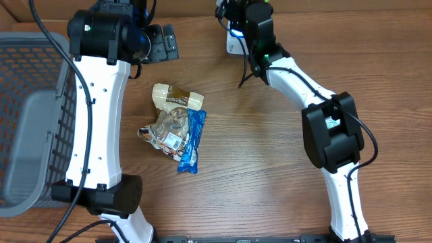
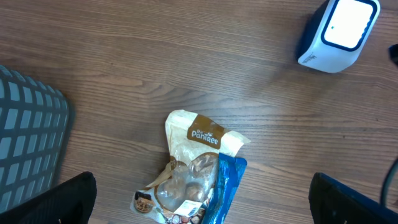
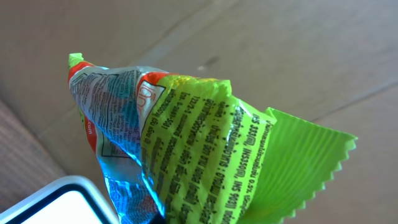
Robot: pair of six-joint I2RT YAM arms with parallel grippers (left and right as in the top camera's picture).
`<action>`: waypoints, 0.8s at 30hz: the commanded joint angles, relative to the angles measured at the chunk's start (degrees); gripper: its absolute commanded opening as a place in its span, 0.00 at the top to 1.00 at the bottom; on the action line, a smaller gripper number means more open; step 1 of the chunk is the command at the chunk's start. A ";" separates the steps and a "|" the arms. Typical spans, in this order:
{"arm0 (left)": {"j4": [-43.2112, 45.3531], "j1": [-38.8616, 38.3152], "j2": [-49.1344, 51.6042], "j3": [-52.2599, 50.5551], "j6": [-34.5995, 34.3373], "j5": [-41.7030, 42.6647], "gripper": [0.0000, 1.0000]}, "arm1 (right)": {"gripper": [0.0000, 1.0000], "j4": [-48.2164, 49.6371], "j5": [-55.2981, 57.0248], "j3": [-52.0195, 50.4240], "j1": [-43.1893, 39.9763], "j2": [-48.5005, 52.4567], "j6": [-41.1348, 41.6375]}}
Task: Scan the item barcode
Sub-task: 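Lift the candy pack and hold it under the white scanner, then carry the green candy pack right and drop it by the tissue pack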
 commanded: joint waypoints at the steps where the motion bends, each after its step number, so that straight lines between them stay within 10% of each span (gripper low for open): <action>1: 0.09 -0.11 0.11 -0.37 -1.18 0.04 0.00 | 0.96 0.70 -0.46 1.64 -0.24 0.79 0.11; 24: 0.11 -0.11 0.11 -0.37 -1.18 0.04 0.00 | 0.96 -2.05 1.07 1.64 -0.22 0.83 0.04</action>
